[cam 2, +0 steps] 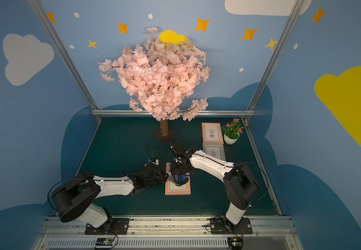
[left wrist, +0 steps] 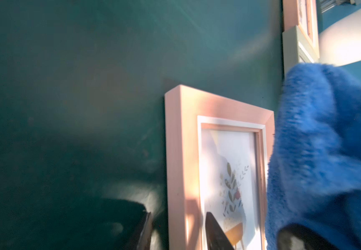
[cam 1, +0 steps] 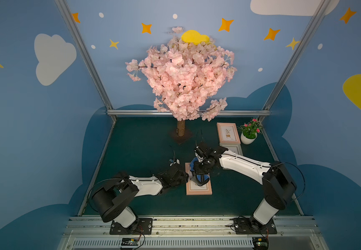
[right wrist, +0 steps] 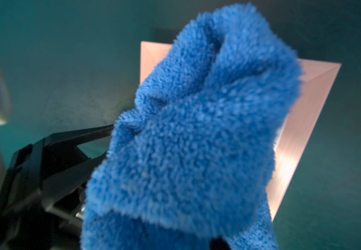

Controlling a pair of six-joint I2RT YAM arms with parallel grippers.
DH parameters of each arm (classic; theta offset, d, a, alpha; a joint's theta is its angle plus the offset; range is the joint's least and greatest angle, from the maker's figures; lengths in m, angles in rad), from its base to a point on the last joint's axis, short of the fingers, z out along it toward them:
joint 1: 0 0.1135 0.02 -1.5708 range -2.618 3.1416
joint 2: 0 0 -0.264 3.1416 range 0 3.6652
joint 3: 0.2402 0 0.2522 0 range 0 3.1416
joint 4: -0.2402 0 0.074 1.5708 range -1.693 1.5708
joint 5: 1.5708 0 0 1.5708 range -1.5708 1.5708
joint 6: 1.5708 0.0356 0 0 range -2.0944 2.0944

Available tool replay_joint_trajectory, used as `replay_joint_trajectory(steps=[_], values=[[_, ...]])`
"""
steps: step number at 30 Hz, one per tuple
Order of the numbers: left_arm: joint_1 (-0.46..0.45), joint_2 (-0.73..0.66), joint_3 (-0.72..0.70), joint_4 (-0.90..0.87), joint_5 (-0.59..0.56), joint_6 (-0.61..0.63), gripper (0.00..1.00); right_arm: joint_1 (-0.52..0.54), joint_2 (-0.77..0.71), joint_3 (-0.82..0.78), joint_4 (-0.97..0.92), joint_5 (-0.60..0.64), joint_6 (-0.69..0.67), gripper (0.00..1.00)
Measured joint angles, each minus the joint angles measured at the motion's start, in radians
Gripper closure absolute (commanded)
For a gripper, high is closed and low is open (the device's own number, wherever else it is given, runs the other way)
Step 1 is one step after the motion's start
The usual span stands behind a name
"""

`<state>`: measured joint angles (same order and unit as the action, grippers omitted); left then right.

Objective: Wipe the picture frame with a cloth
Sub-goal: Adjust the cleaning item.

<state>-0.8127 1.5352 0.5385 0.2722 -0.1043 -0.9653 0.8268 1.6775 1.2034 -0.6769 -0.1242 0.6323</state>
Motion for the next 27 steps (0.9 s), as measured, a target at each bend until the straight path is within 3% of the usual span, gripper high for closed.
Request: replay_joint_trajectory(steps=[8, 13, 18, 23, 27], values=[[0.040, -0.238, -0.130, -0.107, 0.005, 0.064, 0.32, -0.001, -0.255, -0.209, 0.167, -0.078, -0.047, 1.00], [0.052, -0.462, -0.286, 0.035, 0.055, 0.113, 0.23, -0.001, -0.414, -0.358, 0.340, -0.156, -0.085, 1.00], [0.053, -0.604, -0.315, 0.145, 0.145, 0.152, 0.12, -0.001, -0.513, -0.496, 0.525, -0.209, -0.092, 1.00], [0.053, -0.675, -0.312, 0.244, 0.246, 0.165, 0.06, 0.011, -0.550, -0.563, 0.634, -0.217, -0.111, 1.00], [0.053, -0.653, -0.285, 0.274, 0.317, 0.166, 0.06, 0.037, -0.553, -0.576, 0.681, -0.210, -0.134, 1.00]])
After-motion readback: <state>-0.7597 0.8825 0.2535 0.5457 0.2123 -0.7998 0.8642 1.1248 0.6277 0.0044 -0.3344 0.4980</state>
